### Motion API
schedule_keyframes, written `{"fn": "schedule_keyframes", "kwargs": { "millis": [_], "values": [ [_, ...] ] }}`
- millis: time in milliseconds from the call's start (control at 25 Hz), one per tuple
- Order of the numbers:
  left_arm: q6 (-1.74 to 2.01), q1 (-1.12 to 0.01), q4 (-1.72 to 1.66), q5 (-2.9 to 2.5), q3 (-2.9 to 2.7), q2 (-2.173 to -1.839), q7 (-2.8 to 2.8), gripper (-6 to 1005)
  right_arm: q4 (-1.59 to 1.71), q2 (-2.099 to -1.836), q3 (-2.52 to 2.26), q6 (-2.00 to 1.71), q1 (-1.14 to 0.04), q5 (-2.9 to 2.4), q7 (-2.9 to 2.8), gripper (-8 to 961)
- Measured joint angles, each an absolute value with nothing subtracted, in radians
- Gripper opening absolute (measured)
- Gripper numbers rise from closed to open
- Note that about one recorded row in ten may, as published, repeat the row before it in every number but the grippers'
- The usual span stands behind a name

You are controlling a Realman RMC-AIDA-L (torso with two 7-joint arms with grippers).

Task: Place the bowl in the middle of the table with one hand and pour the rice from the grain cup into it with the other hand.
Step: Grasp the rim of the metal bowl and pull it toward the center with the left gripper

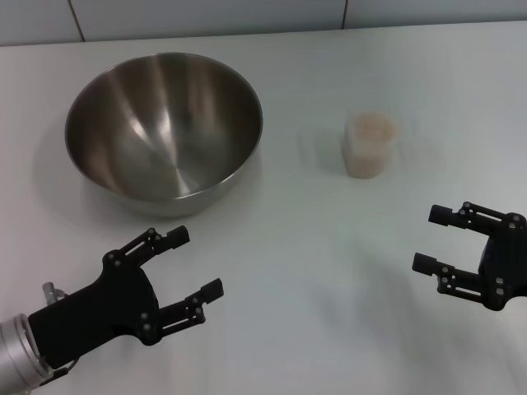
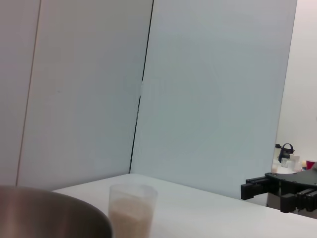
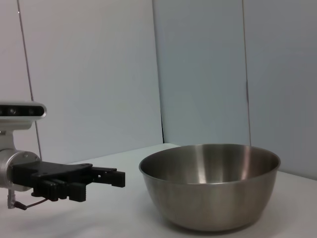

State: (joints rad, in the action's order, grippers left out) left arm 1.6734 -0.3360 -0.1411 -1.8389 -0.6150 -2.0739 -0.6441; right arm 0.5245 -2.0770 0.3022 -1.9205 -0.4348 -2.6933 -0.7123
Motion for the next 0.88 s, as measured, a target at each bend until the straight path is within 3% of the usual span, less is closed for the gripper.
{"fn": "schedule_keyframes", "kwargs": {
  "millis": [880],
  "values": [
    [1.624, -0.389, -0.246, -1.798, -0.329, -2.065, -1.036, 847, 0.475, -2.078, 0.307, -1.896, -0.432, -2.691, -0.708, 709]
  ]
}}
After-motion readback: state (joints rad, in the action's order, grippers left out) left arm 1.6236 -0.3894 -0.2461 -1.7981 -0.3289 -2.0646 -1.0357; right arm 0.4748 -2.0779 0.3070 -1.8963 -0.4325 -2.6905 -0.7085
